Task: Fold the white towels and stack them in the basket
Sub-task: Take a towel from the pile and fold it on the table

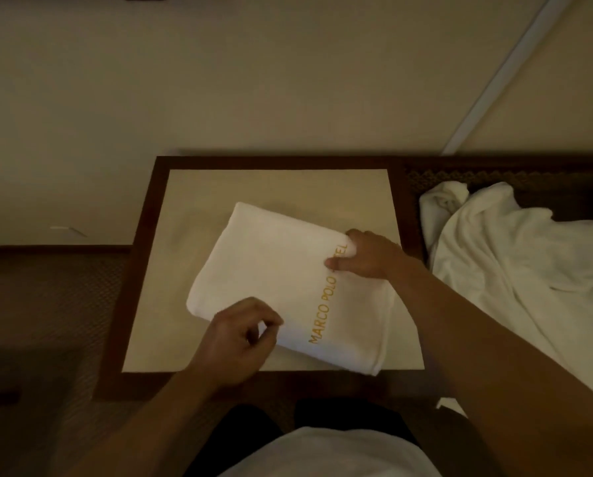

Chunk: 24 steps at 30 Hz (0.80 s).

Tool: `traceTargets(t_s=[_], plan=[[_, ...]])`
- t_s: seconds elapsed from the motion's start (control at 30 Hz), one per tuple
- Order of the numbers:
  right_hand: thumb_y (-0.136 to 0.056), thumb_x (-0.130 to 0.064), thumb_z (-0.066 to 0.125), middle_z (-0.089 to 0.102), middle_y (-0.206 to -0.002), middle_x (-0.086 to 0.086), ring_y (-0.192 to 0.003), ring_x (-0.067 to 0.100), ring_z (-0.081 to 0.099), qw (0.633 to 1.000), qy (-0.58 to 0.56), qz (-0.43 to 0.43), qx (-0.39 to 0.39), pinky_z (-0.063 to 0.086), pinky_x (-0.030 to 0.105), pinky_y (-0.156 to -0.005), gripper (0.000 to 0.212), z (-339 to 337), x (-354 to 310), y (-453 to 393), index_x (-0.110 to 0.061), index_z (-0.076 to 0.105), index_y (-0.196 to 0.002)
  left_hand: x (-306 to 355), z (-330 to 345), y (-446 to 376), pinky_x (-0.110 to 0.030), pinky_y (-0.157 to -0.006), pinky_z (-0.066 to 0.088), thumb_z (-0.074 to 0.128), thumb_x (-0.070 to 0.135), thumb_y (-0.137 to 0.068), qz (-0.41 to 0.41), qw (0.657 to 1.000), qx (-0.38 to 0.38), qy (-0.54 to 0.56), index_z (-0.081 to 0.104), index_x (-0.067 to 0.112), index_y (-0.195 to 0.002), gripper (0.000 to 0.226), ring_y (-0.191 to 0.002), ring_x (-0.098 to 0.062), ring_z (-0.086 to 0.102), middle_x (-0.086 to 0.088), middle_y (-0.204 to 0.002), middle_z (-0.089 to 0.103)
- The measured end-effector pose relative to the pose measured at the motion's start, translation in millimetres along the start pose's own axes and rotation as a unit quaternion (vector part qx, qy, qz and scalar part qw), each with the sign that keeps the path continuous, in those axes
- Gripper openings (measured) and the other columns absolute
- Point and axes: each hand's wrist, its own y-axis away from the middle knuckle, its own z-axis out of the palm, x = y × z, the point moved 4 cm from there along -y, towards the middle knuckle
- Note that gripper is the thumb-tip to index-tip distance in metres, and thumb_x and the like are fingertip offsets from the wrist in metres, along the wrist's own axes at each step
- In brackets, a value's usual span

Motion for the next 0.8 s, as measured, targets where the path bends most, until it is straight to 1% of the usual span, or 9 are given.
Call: traceTargets(t_s=[0.1,0.17,0.23,0.3,0.37,0.5,0.6,0.7,0.8], plan=[[-0.048,-0.078,0.083,0.065,-0.118,-0.003,-0.102,0.018,0.064,0.987,-0.115,0.059,-0.092,0.053,0.041,-0.094,0.096,24.0,9.2,36.2,-0.025,0.057,-0.124,-16.1,-3.1,28.2,-0.013,-0.057,0.046,0.070,0.004,-0.090,-0.157,0.984,0.086,0.027,0.071,0.025,-0.092,0.022,-0.066,-0.009,0.062,0.014,-0.091,0.067],[-0.049,-0.070,0.088,0.066,-0.114,-0.003,-0.097,0.016,0.065,0.971,-0.185,0.101,-0.116,0.053,0.036,-0.090,0.093,57.4,15.2,71.2,-0.019,0.062,-0.121,-36.8,-6.7,43.8,-0.013,-0.059,0.046,0.065,0.016,-0.096,-0.300,0.943,0.134,0.055,0.065,0.026,-0.105,0.013,-0.084,-0.010,0.064,0.009,-0.100,0.065],[-0.061,-0.057,0.090,0.066,-0.111,-0.003,-0.095,0.014,0.063,0.954,-0.267,0.113,-0.080,0.052,0.030,-0.085,0.073,90.3,13.3,106.9,-0.018,0.065,-0.117,-59.3,-2.3,58.0,-0.025,-0.071,0.053,0.063,0.036,-0.097,-0.411,0.898,0.111,0.111,0.054,0.021,-0.128,0.036,-0.103,-0.019,0.061,0.003,-0.118,0.060],[-0.071,-0.043,0.089,0.070,-0.109,-0.002,-0.096,0.016,0.067,0.927,-0.358,0.107,-0.029,0.055,0.030,-0.084,0.050,114.9,6.6,137.2,-0.018,0.069,-0.109,-75.5,7.8,70.0,-0.043,-0.088,0.058,0.066,0.054,-0.090,-0.456,0.863,0.068,0.208,0.046,0.020,-0.140,0.064,-0.112,-0.024,0.060,-0.001,-0.132,0.057],[-0.076,-0.029,0.087,0.075,-0.107,0.002,-0.095,0.020,0.072,0.884,-0.454,0.106,-0.018,0.059,0.036,-0.088,0.038,134.1,-2.6,164.3,-0.015,0.071,-0.108,-73.7,13.1,76.9,-0.048,-0.094,0.055,0.070,0.058,-0.086,-0.455,0.853,0.029,0.253,0.044,0.022,-0.143,0.073,-0.114,-0.022,0.061,0.001,-0.134,0.058],[-0.076,-0.016,0.086,0.077,-0.109,0.005,-0.100,0.023,0.074,0.816,-0.568,0.106,-0.016,0.058,0.045,-0.094,0.044,167.7,-12.8,225.2,-0.011,0.070,-0.117,-51.0,21.8,87.2,-0.045,-0.087,0.060,0.086,0.046,-0.075,-0.421,0.865,-0.027,0.271,0.053,0.017,-0.133,0.072,-0.103,-0.020,0.069,-0.002,-0.122,0.069],[-0.078,-0.013,0.085,0.076,-0.111,0.004,-0.097,0.017,0.074,0.795,-0.596,0.101,0.056,0.060,0.033,-0.083,0.038,174.7,-7.9,260.8,-0.015,0.072,-0.114,-30.4,31.2,88.0,-0.045,-0.081,0.062,0.090,0.040,-0.072,-0.387,0.886,-0.023,0.254,0.057,0.017,-0.129,0.069,-0.097,-0.022,0.073,-0.005,-0.117,0.072],[-0.081,-0.017,0.083,0.077,-0.101,-0.009,-0.090,0.006,0.073,0.778,-0.609,0.099,0.123,0.056,0.016,-0.067,0.030,168.1,16.8,313.0,-0.026,0.071,-0.106,22.3,57.5,82.9,-0.036,-0.072,0.061,0.087,0.038,-0.076,-0.319,0.916,-0.047,0.237,0.056,0.020,-0.128,0.064,-0.096,-0.019,0.072,0.000,-0.114,0.070],[-0.079,-0.021,0.085,0.076,-0.104,-0.011,-0.097,0.008,0.071,0.749,-0.621,0.104,0.204,0.058,0.021,-0.076,0.036,158.2,66.7,362.2,-0.028,0.069,-0.110,86.0,100.0,71.8,-0.031,-0.073,0.058,0.085,0.037,-0.078,-0.250,0.934,-0.084,0.241,0.054,0.019,-0.130,0.063,-0.099,-0.016,0.070,0.003,-0.116,0.069]])
